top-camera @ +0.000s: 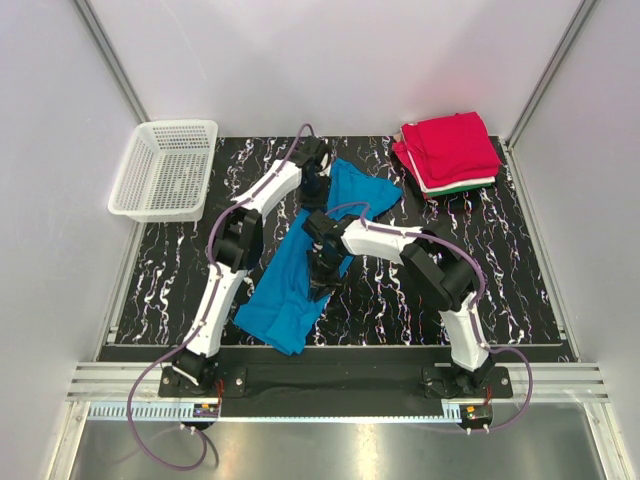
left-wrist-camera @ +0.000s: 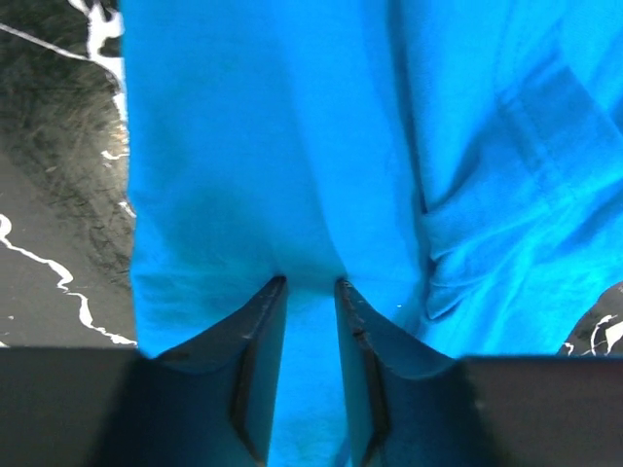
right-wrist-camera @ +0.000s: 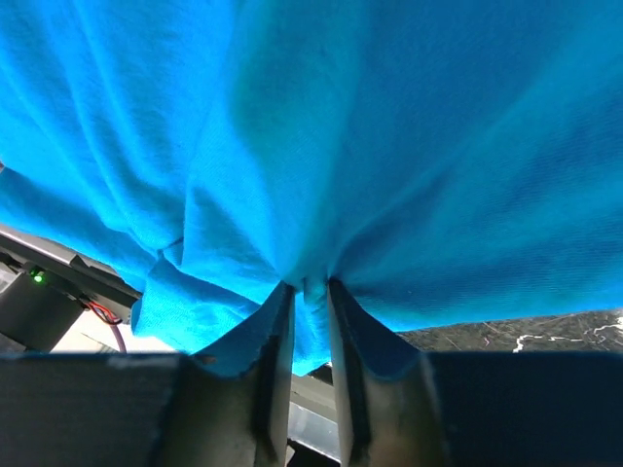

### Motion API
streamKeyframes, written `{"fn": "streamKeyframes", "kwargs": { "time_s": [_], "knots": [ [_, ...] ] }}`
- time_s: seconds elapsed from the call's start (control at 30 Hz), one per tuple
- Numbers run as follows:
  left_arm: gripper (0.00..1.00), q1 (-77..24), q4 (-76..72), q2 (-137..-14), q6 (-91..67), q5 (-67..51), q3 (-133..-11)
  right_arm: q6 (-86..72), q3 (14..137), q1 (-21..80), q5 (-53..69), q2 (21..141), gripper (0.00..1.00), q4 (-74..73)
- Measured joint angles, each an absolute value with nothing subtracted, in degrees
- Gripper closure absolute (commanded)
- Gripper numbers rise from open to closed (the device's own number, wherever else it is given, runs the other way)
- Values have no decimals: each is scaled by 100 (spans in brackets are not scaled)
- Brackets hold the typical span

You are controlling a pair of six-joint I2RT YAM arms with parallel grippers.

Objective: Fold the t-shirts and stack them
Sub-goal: Fold the tshirt

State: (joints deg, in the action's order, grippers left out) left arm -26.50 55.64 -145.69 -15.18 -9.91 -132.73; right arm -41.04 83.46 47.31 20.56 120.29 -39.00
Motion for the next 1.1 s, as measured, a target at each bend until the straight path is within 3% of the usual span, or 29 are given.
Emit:
{"fn": "streamKeyframes", "kwargs": {
  "time_s": [0.13, 0.5, 1.1],
  "knots": [
    [99, -2563, 5601, -14571, -1619, -987, -13268, -4101, 8396, 4731, 2040, 12064, 82, -3970],
    [100, -2394, 5909, -14722, -1925, -1203, -13539, -4147, 8405, 4729, 1977, 12062, 86, -4309],
    [100, -2095, 6125, -14750, -2287, -1225, -13598, -4021, 8388, 4086, 1927, 12051, 78, -5194]
  ]
}}
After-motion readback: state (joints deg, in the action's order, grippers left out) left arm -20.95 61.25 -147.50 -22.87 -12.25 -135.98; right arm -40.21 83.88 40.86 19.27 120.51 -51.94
